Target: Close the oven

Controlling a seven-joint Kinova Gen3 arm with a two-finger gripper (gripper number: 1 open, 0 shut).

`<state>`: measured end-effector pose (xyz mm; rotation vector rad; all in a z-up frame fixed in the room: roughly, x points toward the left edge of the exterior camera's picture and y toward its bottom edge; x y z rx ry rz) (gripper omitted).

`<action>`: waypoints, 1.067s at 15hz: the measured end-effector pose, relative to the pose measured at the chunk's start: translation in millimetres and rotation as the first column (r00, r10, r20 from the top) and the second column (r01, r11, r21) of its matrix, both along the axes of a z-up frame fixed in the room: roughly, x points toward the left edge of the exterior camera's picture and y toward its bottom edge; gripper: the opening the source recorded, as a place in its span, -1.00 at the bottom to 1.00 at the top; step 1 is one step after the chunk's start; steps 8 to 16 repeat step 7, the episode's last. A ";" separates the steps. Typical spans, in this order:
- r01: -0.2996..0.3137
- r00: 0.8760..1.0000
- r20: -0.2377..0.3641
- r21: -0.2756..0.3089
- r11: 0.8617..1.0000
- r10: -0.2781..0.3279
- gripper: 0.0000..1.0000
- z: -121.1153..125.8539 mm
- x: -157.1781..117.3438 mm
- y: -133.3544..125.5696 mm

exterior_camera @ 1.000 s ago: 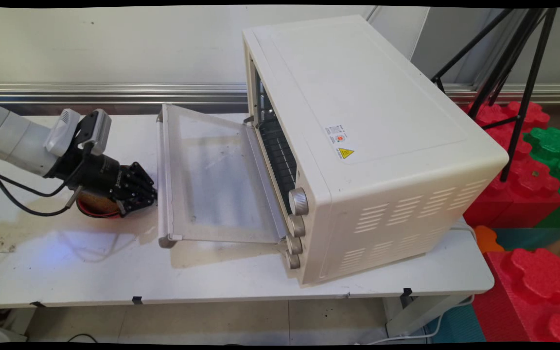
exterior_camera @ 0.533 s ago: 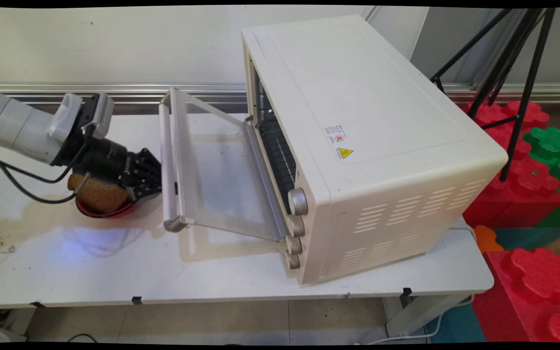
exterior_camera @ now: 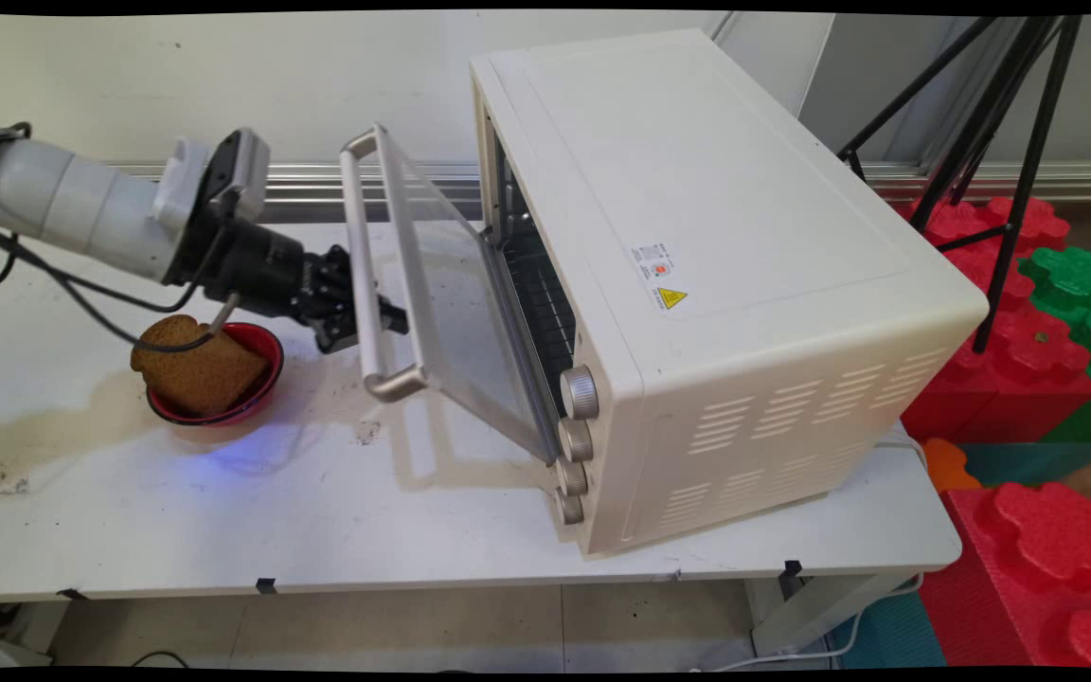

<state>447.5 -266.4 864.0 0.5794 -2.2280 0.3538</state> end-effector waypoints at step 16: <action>0.010 1.000 -0.009 -0.013 1.000 -0.010 -1.00 0.6 -16.6 -15.5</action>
